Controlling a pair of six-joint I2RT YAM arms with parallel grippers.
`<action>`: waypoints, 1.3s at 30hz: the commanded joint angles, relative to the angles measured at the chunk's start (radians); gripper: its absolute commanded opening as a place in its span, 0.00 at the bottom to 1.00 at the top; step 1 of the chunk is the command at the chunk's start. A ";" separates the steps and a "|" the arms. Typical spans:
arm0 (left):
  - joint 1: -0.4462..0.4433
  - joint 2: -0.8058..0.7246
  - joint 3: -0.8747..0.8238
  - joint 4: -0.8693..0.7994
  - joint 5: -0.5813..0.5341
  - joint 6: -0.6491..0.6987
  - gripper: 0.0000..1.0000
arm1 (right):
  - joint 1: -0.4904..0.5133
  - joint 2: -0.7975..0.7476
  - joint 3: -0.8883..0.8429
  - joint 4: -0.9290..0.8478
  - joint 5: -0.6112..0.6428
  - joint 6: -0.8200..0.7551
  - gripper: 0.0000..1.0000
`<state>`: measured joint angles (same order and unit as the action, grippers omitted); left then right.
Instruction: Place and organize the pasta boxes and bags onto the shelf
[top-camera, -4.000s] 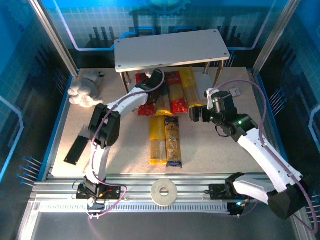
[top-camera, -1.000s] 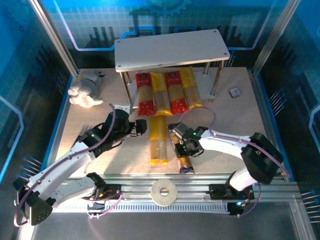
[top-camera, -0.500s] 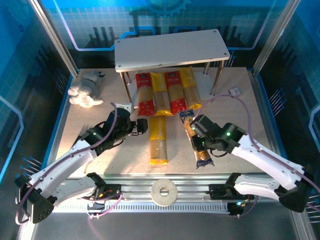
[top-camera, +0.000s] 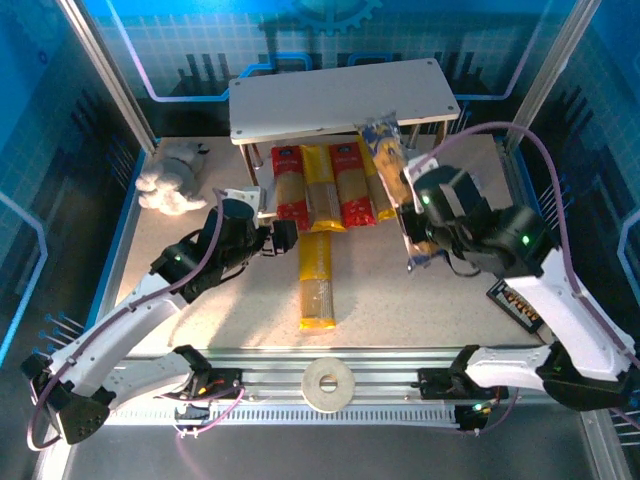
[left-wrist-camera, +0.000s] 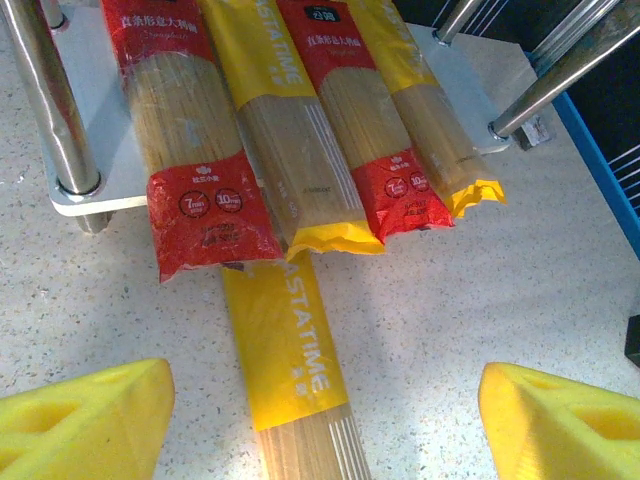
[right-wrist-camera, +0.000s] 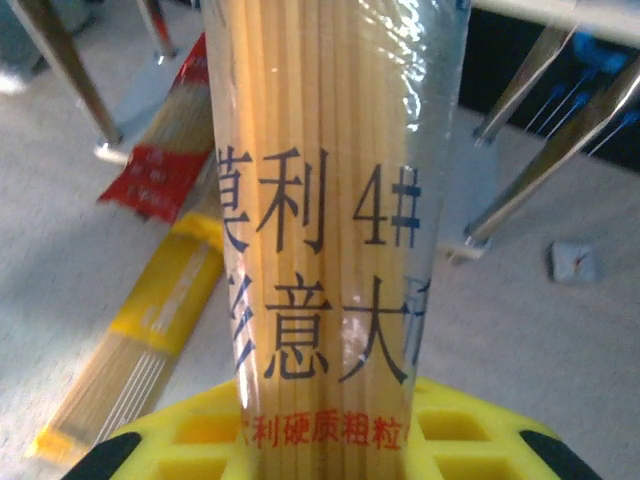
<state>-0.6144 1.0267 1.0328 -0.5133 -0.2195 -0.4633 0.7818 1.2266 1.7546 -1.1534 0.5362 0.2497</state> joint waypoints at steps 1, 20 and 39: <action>0.009 0.014 0.038 -0.024 0.019 0.034 0.81 | -0.098 0.071 0.117 0.222 0.017 -0.167 0.00; 0.030 0.004 0.039 -0.046 0.002 0.041 0.81 | -0.303 0.531 0.478 0.607 0.087 -0.451 0.00; 0.047 0.003 0.018 -0.040 0.012 0.034 0.81 | -0.351 0.752 0.697 0.573 0.104 -0.406 0.00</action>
<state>-0.5777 1.0424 1.0531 -0.5457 -0.2123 -0.4419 0.4587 1.9701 2.3859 -0.6922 0.6201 -0.2031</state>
